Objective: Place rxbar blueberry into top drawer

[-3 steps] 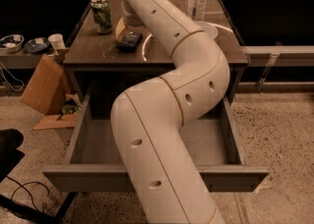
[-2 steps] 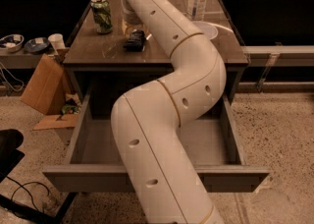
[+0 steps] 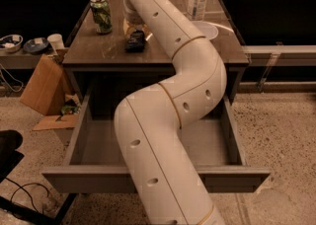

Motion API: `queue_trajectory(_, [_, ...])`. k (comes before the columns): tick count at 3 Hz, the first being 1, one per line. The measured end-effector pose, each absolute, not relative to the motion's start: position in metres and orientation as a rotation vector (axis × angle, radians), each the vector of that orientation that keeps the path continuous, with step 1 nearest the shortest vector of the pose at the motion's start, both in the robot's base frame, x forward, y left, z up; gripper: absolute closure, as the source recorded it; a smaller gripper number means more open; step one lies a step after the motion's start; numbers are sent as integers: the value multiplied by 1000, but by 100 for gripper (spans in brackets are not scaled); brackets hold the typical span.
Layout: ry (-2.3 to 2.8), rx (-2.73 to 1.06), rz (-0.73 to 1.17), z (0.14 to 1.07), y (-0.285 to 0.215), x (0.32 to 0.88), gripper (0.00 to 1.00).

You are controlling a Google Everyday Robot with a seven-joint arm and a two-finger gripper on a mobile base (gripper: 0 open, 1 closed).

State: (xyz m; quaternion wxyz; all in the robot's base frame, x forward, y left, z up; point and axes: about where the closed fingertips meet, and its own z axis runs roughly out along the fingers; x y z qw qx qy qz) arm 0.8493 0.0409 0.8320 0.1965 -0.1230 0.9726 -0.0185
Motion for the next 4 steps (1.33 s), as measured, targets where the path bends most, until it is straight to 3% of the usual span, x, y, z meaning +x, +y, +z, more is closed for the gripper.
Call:
queue_trajectory(1, [2717,-348,-59,837,40,848,100])
queue_trajectory(2, [2593,-418,-185,902,34,848,100])
queue_trajectory(3, [2519,-512,-277,928,3,826,100])
queue_trajectory(4, [2451,-544,-243,926,18,833,100])
